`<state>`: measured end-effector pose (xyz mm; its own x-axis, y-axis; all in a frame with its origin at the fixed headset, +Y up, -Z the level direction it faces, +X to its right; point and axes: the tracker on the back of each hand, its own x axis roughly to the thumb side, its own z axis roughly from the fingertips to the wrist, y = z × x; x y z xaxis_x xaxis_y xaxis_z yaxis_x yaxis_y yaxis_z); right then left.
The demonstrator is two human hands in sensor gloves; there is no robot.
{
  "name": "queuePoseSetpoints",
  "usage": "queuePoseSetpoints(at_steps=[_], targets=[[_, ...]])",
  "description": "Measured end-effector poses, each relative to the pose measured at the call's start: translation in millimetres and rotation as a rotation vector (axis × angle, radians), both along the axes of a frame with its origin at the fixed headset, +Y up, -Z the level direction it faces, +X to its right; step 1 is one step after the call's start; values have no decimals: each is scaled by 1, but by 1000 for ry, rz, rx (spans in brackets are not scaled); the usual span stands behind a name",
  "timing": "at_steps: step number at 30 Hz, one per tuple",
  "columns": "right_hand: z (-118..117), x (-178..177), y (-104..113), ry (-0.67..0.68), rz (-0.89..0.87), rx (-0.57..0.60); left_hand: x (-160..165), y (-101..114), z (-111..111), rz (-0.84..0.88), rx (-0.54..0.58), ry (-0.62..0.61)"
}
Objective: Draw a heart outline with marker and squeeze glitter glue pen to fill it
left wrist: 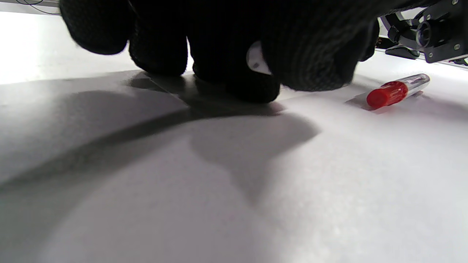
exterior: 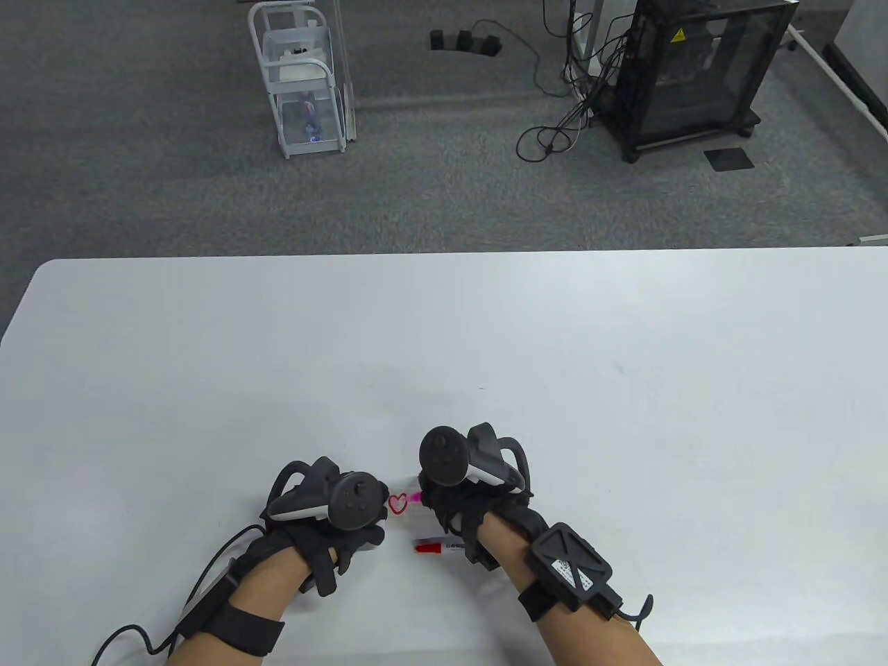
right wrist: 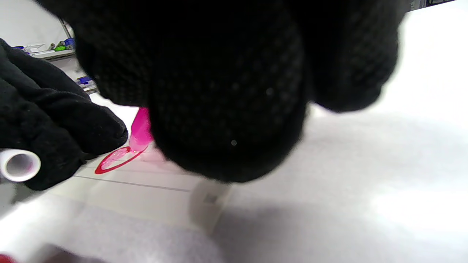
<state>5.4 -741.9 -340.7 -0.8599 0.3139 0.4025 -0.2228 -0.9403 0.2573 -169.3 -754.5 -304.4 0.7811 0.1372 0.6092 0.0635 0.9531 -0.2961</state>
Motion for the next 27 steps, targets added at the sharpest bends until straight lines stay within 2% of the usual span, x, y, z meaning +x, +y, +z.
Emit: queuePoseSetpoints(at_steps=[19, 21, 27], targets=[[-1, 3, -1, 19, -41, -46, 0, 0, 0, 2, -1, -1], [0, 3, 0, 11, -53, -18, 0, 0, 0, 2, -1, -1], [1, 3, 0, 20, -48, -31, 0, 0, 0, 1, -1, -1]])
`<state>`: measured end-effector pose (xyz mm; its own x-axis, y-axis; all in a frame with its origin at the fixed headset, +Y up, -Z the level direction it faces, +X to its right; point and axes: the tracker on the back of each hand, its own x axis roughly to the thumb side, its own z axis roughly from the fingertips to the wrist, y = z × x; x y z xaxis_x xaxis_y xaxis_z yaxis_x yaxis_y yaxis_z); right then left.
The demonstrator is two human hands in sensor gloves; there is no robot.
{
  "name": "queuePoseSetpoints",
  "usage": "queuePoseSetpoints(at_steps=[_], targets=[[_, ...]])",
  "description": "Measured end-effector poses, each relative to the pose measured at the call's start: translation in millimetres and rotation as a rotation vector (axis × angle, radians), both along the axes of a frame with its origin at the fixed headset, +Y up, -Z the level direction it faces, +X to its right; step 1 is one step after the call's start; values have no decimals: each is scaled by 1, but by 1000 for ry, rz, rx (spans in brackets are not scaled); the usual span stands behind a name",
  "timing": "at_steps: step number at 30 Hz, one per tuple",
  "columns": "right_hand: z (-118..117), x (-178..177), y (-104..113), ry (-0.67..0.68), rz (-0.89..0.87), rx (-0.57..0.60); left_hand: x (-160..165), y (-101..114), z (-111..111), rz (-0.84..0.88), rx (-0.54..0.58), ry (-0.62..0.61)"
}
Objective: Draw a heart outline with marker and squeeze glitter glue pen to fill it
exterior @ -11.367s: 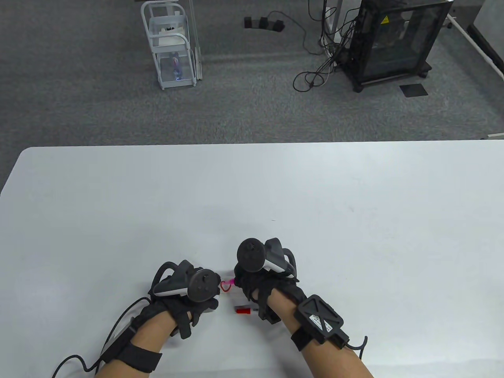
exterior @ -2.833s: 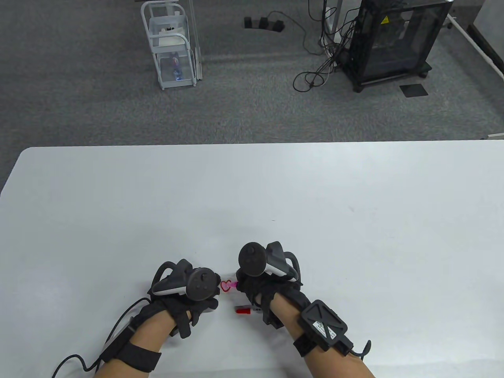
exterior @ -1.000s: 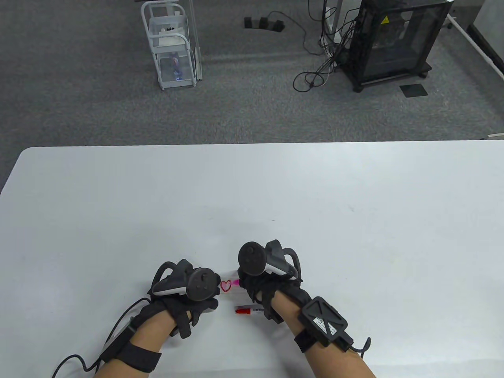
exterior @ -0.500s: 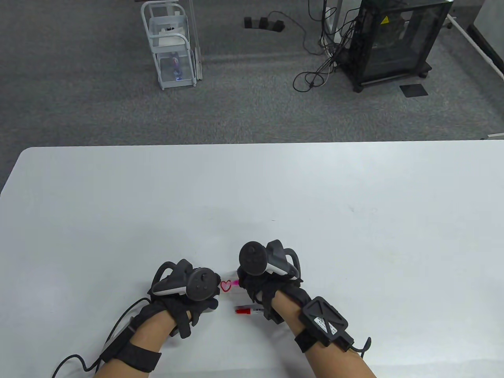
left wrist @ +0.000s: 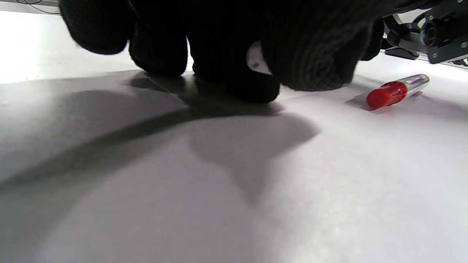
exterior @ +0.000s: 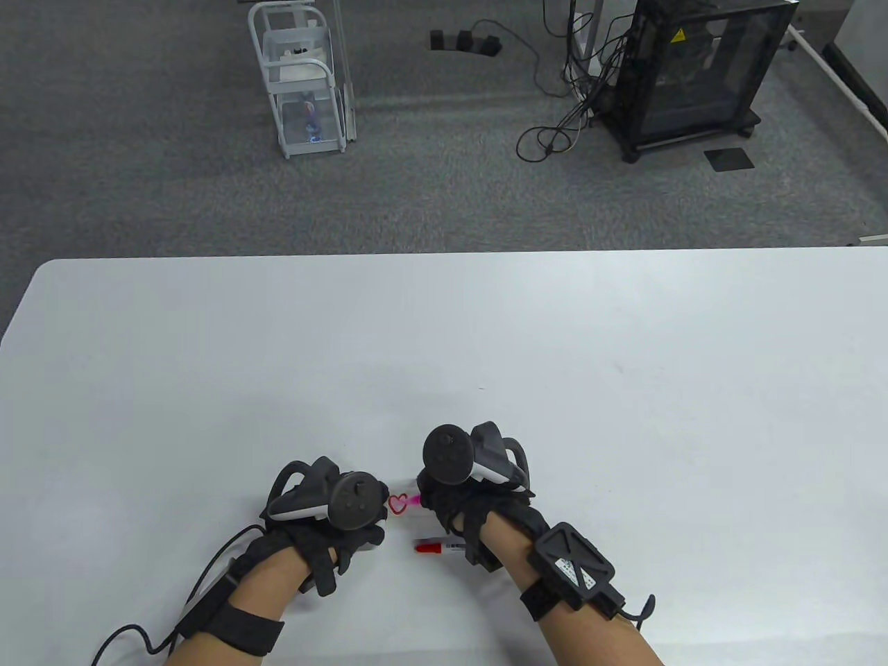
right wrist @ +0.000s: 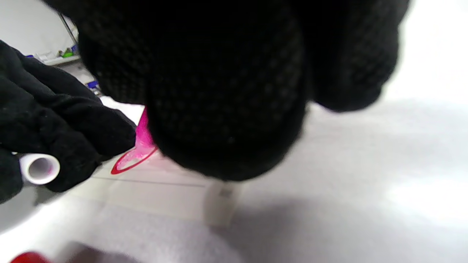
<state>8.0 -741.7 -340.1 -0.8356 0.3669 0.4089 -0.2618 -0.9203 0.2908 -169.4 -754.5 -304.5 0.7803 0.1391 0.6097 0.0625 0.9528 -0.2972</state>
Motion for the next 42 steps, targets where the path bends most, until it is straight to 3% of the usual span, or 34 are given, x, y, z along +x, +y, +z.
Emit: queuePoseSetpoints(at_steps=[26, 31, 38, 42], targets=[[1, 2, -1, 19, -5, -77, 0, 0, 0, -2, -1, 0], [2, 3, -3, -18, -24, -29, 0, 0, 0, -2, -1, 0], [3, 3, -3, 31, -26, -76, 0, 0, 0, -1, -1, 0], [3, 3, -2, -5, -17, -43, 0, 0, 0, 0, -2, 0]])
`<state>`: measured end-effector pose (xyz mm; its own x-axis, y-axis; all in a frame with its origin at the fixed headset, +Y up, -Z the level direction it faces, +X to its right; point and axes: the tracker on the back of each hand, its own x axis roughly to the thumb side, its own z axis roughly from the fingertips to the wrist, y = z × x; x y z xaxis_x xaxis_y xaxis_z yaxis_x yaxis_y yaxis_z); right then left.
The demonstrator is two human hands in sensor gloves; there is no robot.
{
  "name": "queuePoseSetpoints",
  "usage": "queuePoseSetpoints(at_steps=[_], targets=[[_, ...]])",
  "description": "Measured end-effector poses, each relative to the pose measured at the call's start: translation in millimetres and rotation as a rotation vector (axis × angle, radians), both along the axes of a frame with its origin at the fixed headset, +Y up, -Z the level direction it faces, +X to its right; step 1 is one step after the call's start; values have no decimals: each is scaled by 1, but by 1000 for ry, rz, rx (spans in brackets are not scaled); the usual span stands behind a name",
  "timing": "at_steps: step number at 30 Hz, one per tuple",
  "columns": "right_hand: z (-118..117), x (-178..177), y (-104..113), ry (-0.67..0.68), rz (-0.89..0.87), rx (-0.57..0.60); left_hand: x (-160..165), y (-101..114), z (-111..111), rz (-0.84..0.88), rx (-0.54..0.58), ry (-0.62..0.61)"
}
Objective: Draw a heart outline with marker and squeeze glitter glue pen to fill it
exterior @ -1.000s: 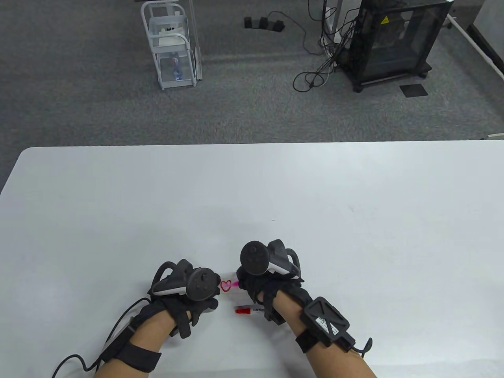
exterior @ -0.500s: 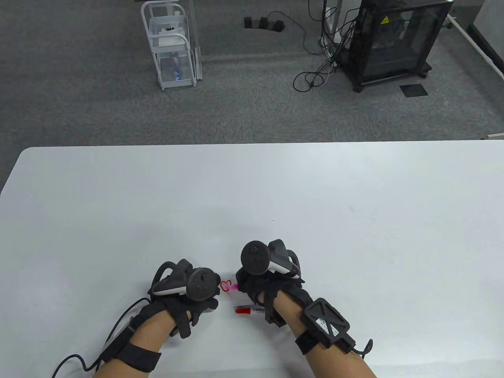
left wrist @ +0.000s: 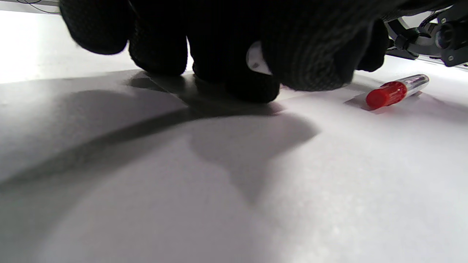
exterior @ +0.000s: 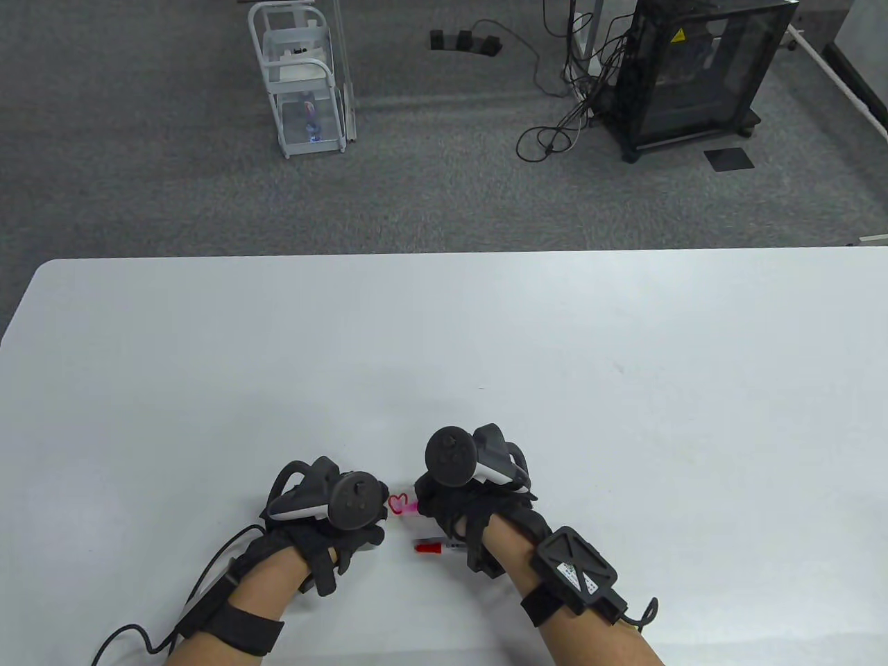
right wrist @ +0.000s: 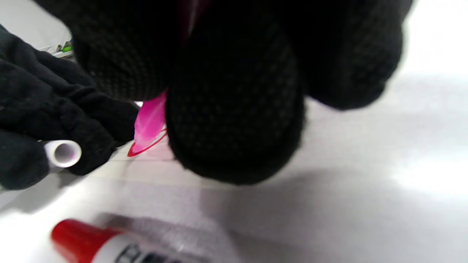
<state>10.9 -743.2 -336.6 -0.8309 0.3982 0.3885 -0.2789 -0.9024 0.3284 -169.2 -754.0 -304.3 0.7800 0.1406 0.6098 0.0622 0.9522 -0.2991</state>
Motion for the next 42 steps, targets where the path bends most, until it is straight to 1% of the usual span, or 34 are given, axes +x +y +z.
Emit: queuePoseSetpoints(at_steps=[2, 6, 9, 11, 12, 18, 23, 26, 29, 34, 37, 40, 42], targets=[[0, 0, 0, -8, 5, 22, 0, 0, 0, -1, 0, 0], [0, 1, -1, 8, -1, -6, 0, 0, 0, 1, 0, 0], [1, 1, 1, 12, -24, 17, 0, 0, 0, 1, -1, 0], [1, 0, -1, 44, -14, -34, 0, 0, 0, 1, -1, 0], [2, -1, -2, 46, -7, -38, 0, 0, 0, 1, -1, 0], [1, 1, 1, -8, 19, 25, 0, 0, 0, 1, -1, 0], [1, 1, -1, 18, 7, -9, 0, 0, 0, 4, -3, 1], [2, 0, -1, 16, 9, 2, -1, 0, 0, 4, -2, 1], [1, 1, -2, -25, 10, 18, -1, 0, 0, 4, -2, 1], [2, 0, -2, -13, 10, 15, -1, 0, 0, 4, -2, 1], [2, 0, -2, 5, 6, -18, -1, 0, 0, 4, -2, 1], [1, 2, -2, -31, 10, 19, 0, 0, 0, 4, -3, 1], [0, 2, -3, -29, 7, 11, 0, 0, 0, 4, -2, 2]])
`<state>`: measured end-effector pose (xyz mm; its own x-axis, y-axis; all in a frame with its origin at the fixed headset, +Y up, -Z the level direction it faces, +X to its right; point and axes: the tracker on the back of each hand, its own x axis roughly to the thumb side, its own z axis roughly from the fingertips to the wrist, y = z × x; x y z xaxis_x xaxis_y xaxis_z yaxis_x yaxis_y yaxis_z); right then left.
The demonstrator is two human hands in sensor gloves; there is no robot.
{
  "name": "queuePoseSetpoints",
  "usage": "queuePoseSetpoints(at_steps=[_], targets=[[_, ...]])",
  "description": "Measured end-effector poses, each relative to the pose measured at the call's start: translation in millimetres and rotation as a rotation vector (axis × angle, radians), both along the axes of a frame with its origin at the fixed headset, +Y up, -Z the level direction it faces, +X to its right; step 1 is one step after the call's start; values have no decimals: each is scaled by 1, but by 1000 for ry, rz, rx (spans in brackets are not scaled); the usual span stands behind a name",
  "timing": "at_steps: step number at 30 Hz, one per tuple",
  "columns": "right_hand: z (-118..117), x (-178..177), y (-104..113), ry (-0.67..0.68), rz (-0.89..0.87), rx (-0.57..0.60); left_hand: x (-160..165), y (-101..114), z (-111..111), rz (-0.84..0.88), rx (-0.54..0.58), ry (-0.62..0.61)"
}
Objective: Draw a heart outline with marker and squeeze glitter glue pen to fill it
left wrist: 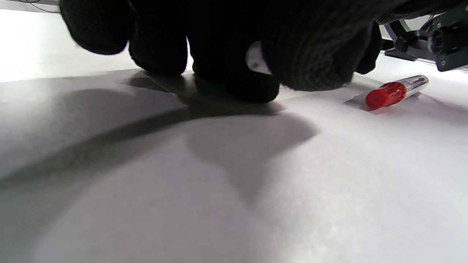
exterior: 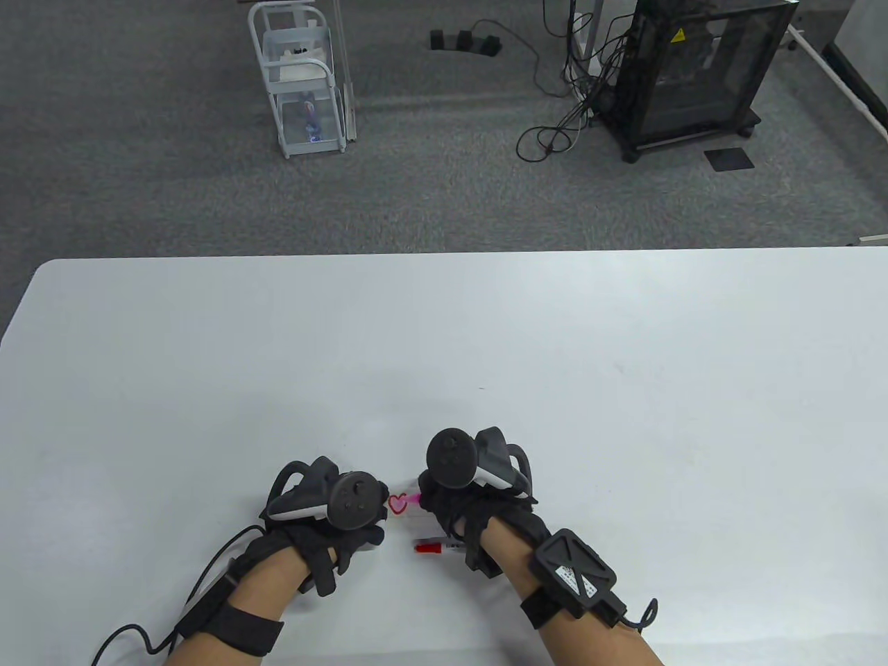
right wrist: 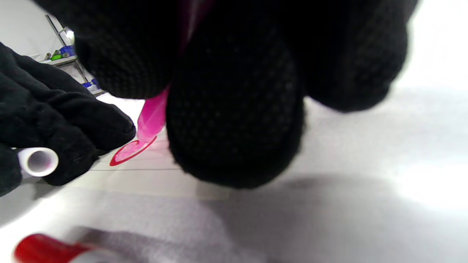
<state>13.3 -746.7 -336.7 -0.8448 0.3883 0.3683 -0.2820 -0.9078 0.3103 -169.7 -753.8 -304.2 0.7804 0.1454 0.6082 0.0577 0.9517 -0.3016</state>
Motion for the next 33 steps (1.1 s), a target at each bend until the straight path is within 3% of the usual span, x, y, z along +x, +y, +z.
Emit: queuePoseSetpoints(at_steps=[3, 33], targets=[[0, 0, 0, 25, -8, -35, 0, 0, 0, 0, -1, 0], [-4, -2, 2, 14, 7, 11, 0, 0, 0, 1, -1, -1]])
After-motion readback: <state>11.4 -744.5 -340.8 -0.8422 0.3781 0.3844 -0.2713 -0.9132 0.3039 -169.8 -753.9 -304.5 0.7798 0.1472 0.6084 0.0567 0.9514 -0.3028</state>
